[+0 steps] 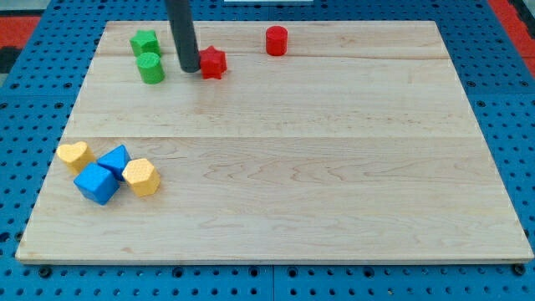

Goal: Place the green circle close to green star

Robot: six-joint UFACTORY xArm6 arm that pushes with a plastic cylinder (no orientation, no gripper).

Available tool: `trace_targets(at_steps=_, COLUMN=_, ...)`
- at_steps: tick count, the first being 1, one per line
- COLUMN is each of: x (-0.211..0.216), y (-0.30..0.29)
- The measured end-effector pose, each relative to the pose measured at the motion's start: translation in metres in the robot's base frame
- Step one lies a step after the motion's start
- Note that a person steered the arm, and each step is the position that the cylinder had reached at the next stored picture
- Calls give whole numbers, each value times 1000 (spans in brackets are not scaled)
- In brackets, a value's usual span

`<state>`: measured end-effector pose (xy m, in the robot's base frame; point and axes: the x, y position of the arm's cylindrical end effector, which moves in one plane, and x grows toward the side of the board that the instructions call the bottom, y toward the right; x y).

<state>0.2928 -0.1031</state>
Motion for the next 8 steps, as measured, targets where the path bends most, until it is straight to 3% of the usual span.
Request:
trace_targets(at_steps=1, x=-2, y=63)
trace_targets(at_steps=3, x=-2, y=90)
trace_targets(at_steps=4, x=93, y=16)
trace_targets(at_steps=6, x=70, y=-99)
trace_targets(at_steps=8, x=-1, y=-92)
